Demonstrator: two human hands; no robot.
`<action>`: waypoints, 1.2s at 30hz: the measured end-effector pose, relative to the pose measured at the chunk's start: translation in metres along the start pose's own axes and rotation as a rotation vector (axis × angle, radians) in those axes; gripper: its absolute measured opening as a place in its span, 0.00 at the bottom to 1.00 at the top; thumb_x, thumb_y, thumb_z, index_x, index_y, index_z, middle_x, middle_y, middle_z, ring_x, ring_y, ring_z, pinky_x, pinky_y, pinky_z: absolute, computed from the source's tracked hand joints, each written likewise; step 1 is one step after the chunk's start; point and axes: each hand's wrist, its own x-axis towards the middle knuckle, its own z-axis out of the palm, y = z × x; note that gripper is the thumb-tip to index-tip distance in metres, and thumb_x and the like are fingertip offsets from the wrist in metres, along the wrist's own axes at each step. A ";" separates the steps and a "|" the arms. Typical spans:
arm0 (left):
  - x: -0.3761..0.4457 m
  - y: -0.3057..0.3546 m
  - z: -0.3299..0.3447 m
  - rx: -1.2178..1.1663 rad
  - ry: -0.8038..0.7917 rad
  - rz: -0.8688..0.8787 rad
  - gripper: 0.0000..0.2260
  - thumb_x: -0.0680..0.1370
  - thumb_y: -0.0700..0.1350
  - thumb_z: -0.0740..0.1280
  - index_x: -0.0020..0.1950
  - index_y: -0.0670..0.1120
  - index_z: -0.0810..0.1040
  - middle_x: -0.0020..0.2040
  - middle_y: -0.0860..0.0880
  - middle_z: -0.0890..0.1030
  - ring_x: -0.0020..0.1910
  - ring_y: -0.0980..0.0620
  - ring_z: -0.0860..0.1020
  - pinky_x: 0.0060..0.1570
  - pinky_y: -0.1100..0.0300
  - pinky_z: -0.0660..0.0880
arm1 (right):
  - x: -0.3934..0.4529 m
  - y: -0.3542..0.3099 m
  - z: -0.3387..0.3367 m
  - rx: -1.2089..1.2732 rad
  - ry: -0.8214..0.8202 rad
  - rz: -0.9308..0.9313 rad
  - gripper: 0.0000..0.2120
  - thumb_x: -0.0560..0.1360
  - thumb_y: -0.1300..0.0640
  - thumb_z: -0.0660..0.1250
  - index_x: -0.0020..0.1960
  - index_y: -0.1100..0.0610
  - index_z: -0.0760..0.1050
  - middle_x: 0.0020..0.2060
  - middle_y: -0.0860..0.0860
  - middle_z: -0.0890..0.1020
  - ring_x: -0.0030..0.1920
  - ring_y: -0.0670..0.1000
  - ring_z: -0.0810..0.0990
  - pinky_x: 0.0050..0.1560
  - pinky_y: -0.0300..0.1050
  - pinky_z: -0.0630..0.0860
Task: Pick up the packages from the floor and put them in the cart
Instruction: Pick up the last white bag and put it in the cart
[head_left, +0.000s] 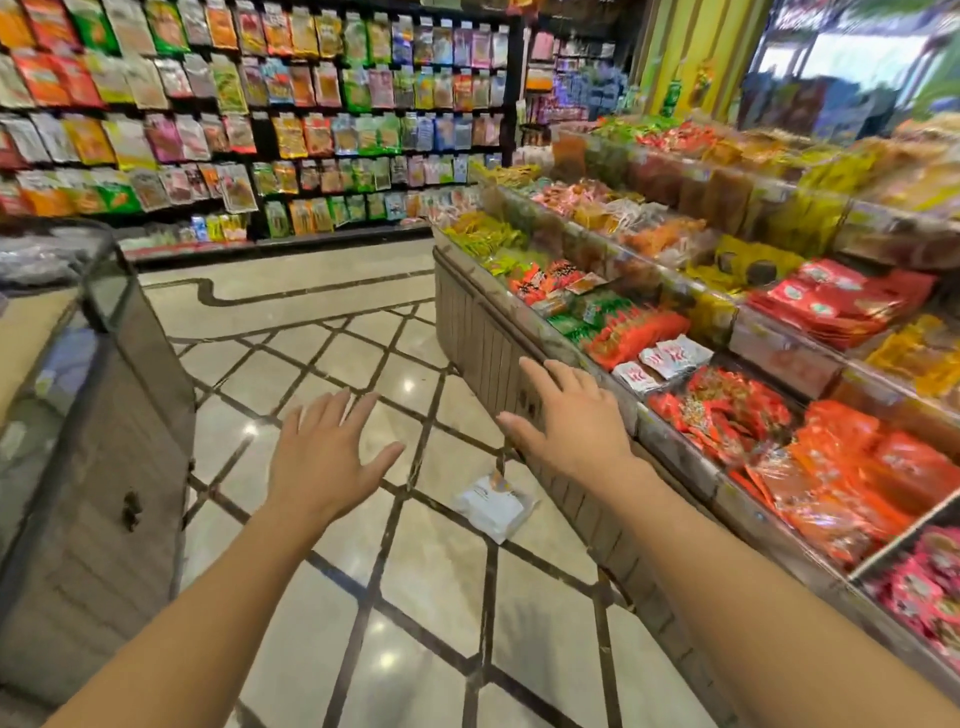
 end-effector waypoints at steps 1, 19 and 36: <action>0.023 -0.005 0.005 0.006 -0.010 0.009 0.37 0.77 0.72 0.52 0.80 0.51 0.67 0.77 0.43 0.72 0.77 0.42 0.67 0.76 0.39 0.61 | 0.020 0.002 0.004 0.003 -0.002 0.017 0.38 0.80 0.30 0.57 0.84 0.45 0.54 0.81 0.53 0.64 0.79 0.60 0.63 0.73 0.62 0.66; 0.374 -0.006 0.168 0.005 -0.124 0.080 0.34 0.79 0.68 0.59 0.80 0.51 0.67 0.77 0.42 0.71 0.77 0.42 0.67 0.76 0.42 0.60 | 0.343 0.098 0.167 0.078 -0.147 0.149 0.38 0.80 0.30 0.56 0.84 0.45 0.54 0.81 0.53 0.64 0.79 0.60 0.63 0.72 0.62 0.67; 0.581 0.044 0.409 -0.139 -0.470 0.197 0.37 0.77 0.70 0.53 0.77 0.47 0.73 0.74 0.39 0.74 0.73 0.39 0.72 0.73 0.41 0.64 | 0.495 0.200 0.369 0.179 -0.453 0.407 0.42 0.75 0.26 0.50 0.82 0.48 0.61 0.77 0.53 0.69 0.74 0.62 0.70 0.64 0.64 0.75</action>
